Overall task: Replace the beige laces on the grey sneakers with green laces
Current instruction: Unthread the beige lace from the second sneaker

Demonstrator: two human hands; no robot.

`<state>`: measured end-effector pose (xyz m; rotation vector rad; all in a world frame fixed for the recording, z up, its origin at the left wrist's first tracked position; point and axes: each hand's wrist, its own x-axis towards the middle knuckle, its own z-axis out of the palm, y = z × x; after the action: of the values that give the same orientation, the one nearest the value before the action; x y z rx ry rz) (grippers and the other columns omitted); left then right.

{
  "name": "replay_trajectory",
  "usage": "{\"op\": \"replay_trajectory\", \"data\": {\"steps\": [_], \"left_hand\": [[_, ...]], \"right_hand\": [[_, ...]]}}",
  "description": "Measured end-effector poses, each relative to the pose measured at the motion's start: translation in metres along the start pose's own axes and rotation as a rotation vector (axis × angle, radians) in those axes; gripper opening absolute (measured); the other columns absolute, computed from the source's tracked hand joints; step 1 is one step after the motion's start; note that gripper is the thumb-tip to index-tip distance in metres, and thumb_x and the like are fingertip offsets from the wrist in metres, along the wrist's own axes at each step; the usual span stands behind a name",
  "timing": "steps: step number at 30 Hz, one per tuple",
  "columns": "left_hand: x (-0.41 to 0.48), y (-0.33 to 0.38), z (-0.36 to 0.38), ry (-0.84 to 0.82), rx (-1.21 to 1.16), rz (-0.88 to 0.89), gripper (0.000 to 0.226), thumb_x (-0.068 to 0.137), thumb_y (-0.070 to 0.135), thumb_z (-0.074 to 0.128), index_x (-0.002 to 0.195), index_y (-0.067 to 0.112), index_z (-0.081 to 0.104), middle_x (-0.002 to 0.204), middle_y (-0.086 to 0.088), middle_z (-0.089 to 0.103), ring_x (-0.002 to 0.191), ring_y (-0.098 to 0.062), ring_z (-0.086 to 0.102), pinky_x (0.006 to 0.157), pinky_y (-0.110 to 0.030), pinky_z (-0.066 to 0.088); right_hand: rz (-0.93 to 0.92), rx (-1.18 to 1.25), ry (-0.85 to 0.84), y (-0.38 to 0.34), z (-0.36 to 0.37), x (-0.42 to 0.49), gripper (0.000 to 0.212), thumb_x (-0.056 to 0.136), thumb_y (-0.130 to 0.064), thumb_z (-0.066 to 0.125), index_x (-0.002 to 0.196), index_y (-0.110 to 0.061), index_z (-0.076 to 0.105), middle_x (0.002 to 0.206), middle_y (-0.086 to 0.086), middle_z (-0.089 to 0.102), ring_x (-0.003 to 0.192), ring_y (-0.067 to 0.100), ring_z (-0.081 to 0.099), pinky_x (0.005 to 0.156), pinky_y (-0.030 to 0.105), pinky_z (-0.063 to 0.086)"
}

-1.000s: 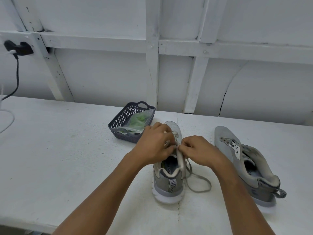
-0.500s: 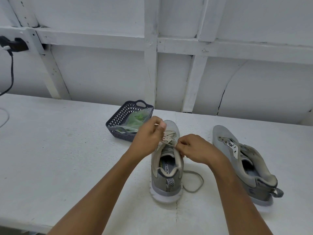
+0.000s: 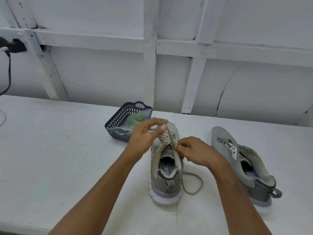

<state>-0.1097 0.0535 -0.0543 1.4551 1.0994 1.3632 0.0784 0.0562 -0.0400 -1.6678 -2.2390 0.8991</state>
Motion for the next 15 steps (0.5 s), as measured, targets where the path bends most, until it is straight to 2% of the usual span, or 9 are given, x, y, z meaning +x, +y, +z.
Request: {"op": "replay_trajectory", "data": {"steps": [2, 3, 4, 6, 8, 11, 13, 15], "left_hand": [[0.001, 0.008, -0.002, -0.055, -0.195, -0.035, 0.007, 0.097, 0.006, 0.055, 0.091, 0.005, 0.059, 0.081, -0.006, 0.072, 0.081, -0.023, 0.069, 0.089, -0.038, 0.056], [0.001, 0.010, -0.001, -0.094, -0.216, -0.041, 0.009, 0.098, 0.003, 0.052, 0.089, 0.004, 0.055, 0.071, -0.005, 0.066, 0.070, -0.023, 0.065, 0.080, -0.042, 0.057], [0.001, 0.009, -0.001, -0.121, -0.165, -0.039, 0.012, 0.098, 0.002, 0.052, 0.087, 0.006, 0.055, 0.065, -0.002, 0.059, 0.062, -0.019, 0.058, 0.070, -0.040, 0.056], [0.002, 0.002, 0.003, -0.167, 0.109, -0.005, 0.014, 0.097, 0.008, 0.058, 0.084, 0.012, 0.059, 0.065, 0.004, 0.053, 0.061, -0.012, 0.050, 0.063, -0.030, 0.050], [0.004, -0.001, 0.007, -0.227, 0.463, 0.047, 0.004, 0.094, 0.018, 0.065, 0.090, 0.017, 0.067, 0.072, 0.006, 0.055, 0.069, -0.011, 0.051, 0.064, -0.022, 0.042], [0.005, -0.004, 0.009, -0.361, 0.922, 0.109, 0.020, 0.091, 0.027, 0.066, 0.108, 0.020, 0.072, 0.094, 0.005, 0.055, 0.090, -0.017, 0.056, 0.076, -0.027, 0.042], [0.004, -0.005, 0.007, -0.395, 1.009, 0.143, 0.020, 0.090, 0.030, 0.068, 0.107, 0.021, 0.074, 0.097, 0.003, 0.055, 0.093, -0.019, 0.057, 0.082, -0.034, 0.045], [0.004, -0.006, 0.004, -0.343, 0.916, 0.204, 0.013, 0.088, 0.028, 0.072, 0.098, 0.021, 0.076, 0.090, 0.004, 0.054, 0.086, -0.017, 0.058, 0.081, -0.037, 0.046]], "right_hand": [[-0.007, -0.009, 0.000, -0.001, 0.001, 0.000, 0.035, 0.098, -0.025, 0.048, 0.082, 0.005, 0.056, 0.091, 0.023, 0.066, 0.067, 0.020, 0.048, 0.065, 0.032, 0.038], [-0.013, -0.013, 0.000, -0.001, 0.001, 0.000, 0.036, 0.098, -0.025, 0.048, 0.081, 0.005, 0.056, 0.091, 0.023, 0.066, 0.067, 0.019, 0.048, 0.064, 0.031, 0.037], [-0.018, -0.016, -0.001, -0.002, 0.001, 0.000, 0.036, 0.098, -0.026, 0.048, 0.081, 0.005, 0.056, 0.091, 0.023, 0.066, 0.067, 0.019, 0.048, 0.063, 0.031, 0.037], [-0.016, -0.020, -0.004, -0.002, 0.002, 0.001, 0.036, 0.099, -0.026, 0.048, 0.081, 0.004, 0.057, 0.091, 0.022, 0.066, 0.066, 0.019, 0.049, 0.064, 0.031, 0.038], [-0.010, -0.020, -0.006, -0.001, 0.002, 0.002, 0.035, 0.098, -0.026, 0.048, 0.081, 0.002, 0.057, 0.091, 0.021, 0.066, 0.067, 0.019, 0.049, 0.066, 0.034, 0.042], [-0.005, -0.043, -0.006, 0.001, 0.001, 0.003, 0.034, 0.098, -0.028, 0.049, 0.077, -0.003, 0.057, 0.082, 0.016, 0.064, 0.067, 0.017, 0.049, 0.064, 0.033, 0.039], [-0.007, -0.094, 0.004, 0.001, -0.001, 0.001, 0.038, 0.099, -0.035, 0.049, 0.075, -0.007, 0.057, 0.070, 0.005, 0.057, 0.065, 0.016, 0.047, 0.062, 0.032, 0.035], [-0.006, -0.128, 0.019, 0.002, -0.002, 0.000, 0.039, 0.099, -0.040, 0.049, 0.070, -0.015, 0.056, 0.067, -0.003, 0.053, 0.065, 0.015, 0.047, 0.063, 0.033, 0.036]]}}
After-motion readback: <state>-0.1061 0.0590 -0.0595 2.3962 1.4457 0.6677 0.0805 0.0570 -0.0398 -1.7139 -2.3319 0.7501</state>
